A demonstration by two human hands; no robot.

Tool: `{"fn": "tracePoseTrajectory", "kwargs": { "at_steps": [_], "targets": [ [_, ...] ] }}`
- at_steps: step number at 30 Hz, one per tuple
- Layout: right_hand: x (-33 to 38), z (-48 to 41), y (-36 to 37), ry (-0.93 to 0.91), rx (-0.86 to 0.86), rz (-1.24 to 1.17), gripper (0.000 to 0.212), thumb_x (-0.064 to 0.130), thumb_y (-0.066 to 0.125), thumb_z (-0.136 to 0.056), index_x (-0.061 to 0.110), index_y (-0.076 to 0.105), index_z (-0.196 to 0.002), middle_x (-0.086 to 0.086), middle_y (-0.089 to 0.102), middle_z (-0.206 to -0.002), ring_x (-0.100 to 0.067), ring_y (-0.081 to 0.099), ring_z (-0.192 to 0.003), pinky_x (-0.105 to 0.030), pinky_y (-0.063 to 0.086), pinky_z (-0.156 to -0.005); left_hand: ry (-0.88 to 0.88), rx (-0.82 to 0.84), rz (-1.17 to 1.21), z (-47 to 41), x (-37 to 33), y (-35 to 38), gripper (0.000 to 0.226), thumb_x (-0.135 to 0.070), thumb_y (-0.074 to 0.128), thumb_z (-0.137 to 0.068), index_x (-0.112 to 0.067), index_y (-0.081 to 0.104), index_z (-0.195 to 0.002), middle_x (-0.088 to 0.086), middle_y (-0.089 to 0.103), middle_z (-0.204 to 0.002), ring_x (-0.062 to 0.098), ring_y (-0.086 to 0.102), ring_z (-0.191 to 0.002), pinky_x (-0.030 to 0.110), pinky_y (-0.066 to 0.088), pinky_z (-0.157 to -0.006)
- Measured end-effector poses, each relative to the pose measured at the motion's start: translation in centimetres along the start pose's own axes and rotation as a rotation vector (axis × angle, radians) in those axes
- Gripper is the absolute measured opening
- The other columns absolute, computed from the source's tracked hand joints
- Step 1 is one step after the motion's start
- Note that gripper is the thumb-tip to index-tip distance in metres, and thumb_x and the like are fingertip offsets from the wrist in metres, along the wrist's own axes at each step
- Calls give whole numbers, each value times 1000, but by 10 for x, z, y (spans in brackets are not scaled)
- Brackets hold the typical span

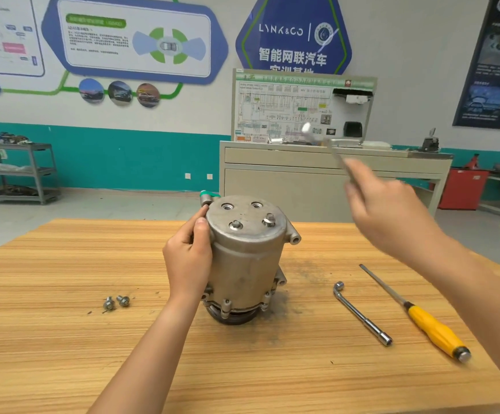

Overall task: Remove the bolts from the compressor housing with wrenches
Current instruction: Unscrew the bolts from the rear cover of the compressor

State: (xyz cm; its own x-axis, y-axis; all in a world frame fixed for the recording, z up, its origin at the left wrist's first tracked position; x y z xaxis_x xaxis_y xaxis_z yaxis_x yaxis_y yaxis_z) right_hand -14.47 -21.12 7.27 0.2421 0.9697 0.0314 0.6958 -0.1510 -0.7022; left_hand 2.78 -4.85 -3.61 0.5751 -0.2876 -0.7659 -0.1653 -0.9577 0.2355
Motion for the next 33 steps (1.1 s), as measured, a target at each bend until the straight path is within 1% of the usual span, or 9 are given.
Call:
{"fn": "tracePoseTrajectory", "kwargs": {
  "at_steps": [6,12,16,18,20,23,26,30,33],
  "targets": [
    [22,37,18,-18,308,331,57,18,32,-96,40,5,-141,6,38,-63,-19,40,-61,-27,21,-43,11,-16,-9,6,-3,-1,29,-10,47,-95,-21,63,-117,-29,61,-99,-24,53,-90,-2,38,-70],
    [40,30,16,-39,352,466,75,0,37,-85,25,2,-146,2,31,-59,-18,33,-51,-28,34,-44,8,-28,-13,8,-4,-1,29,-11,46,-96,-23,62,-118,-27,60,-103,-24,51,-97,-2,38,-77],
    [57,33,8,-160,367,549,78,-5,42,-80,9,4,-146,1,27,-57,-17,38,-53,-26,16,-37,9,-26,-11,8,-2,0,29,-11,47,-96,-16,64,-118,-28,60,-102,-24,52,-96,-3,37,-74],
    [56,36,10,-187,260,610,79,-5,46,-75,9,16,-146,-2,26,-55,-16,26,-42,-23,11,-36,15,-25,-11,7,-2,-2,29,-11,46,-96,-17,63,-119,-28,60,-102,-24,51,-96,-3,37,-74],
    [47,41,10,-144,132,617,72,-6,60,-57,9,55,-127,-5,29,-46,-17,24,-30,-14,4,-41,16,-20,-6,5,-2,-6,30,-10,45,-96,-20,62,-118,-27,60,-103,-24,52,-97,-2,37,-74],
    [16,32,29,-270,-117,477,45,1,78,-54,9,73,-98,-3,44,-41,-19,36,-26,-15,16,-36,-9,3,13,2,-1,-8,30,-9,45,-96,-23,62,-116,-27,61,-102,-22,53,-96,-1,39,-74],
    [-11,10,47,-439,-274,304,20,4,65,-76,-2,70,-95,-8,59,-54,-20,54,-41,-24,40,-34,-28,18,24,-1,-1,-5,31,-7,45,-95,-17,64,-116,-25,62,-100,-22,53,-95,-1,40,-75],
    [-24,-37,71,-547,-349,176,17,5,62,-82,-6,69,-92,-17,70,-83,-30,69,-74,-45,56,-70,-30,26,33,-4,0,-2,30,-6,46,-94,-13,67,-115,-23,63,-100,-21,54,-95,-1,39,-75],
    [3,-73,88,-563,-312,88,23,-2,78,-66,-3,72,-89,-14,71,-90,-31,69,-83,-46,56,-72,-33,27,41,-5,0,-2,30,-5,46,-93,-13,67,-114,-23,64,-100,-20,55,-96,-1,40,-75]
  ]
}}
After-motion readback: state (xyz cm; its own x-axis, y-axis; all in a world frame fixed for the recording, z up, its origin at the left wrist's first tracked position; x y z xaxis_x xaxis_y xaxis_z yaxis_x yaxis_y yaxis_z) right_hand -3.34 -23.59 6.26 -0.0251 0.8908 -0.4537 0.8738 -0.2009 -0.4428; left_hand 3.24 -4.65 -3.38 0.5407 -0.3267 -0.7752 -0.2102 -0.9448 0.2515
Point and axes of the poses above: each hand's wrist, its own z-axis away from the middle knuckle, its own y-axis out of the palm, x = y × z, the point moved 2 cm from there along -z, towards the middle knuckle
